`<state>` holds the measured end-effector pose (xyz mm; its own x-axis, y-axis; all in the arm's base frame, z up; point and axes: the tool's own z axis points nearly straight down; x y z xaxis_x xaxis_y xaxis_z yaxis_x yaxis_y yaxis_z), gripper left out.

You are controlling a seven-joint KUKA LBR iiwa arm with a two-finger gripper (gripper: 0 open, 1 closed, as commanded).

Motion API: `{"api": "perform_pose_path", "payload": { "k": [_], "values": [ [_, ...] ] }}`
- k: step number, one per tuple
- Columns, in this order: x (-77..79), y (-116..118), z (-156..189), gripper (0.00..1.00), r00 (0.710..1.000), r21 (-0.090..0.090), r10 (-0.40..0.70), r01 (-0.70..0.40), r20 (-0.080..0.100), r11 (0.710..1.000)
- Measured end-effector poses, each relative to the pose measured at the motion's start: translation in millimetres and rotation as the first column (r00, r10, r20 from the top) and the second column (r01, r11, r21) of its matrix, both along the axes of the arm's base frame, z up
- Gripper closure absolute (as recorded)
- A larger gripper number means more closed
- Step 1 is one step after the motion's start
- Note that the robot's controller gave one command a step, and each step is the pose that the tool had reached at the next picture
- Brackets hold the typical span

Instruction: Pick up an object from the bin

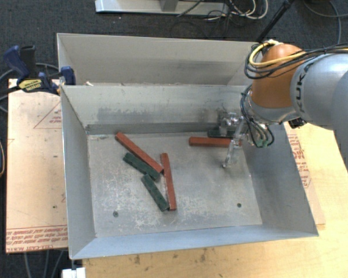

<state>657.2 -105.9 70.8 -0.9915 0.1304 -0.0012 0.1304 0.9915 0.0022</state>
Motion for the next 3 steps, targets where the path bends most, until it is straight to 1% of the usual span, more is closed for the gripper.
{"api": "perform_pose_path", "payload": {
  "k": [1,2,3],
  "values": [
    [-3.4,-16,0,0.00,0.996,-0.001,-0.092,0.092,0.003,0.996],
    [-1.4,-16,3,1.00,0.996,-0.002,-0.091,0.091,0.009,0.996],
    [-49.4,-33,193,1.00,0.927,-0.007,0.374,-0.374,0.007,0.927]
  ]
}}
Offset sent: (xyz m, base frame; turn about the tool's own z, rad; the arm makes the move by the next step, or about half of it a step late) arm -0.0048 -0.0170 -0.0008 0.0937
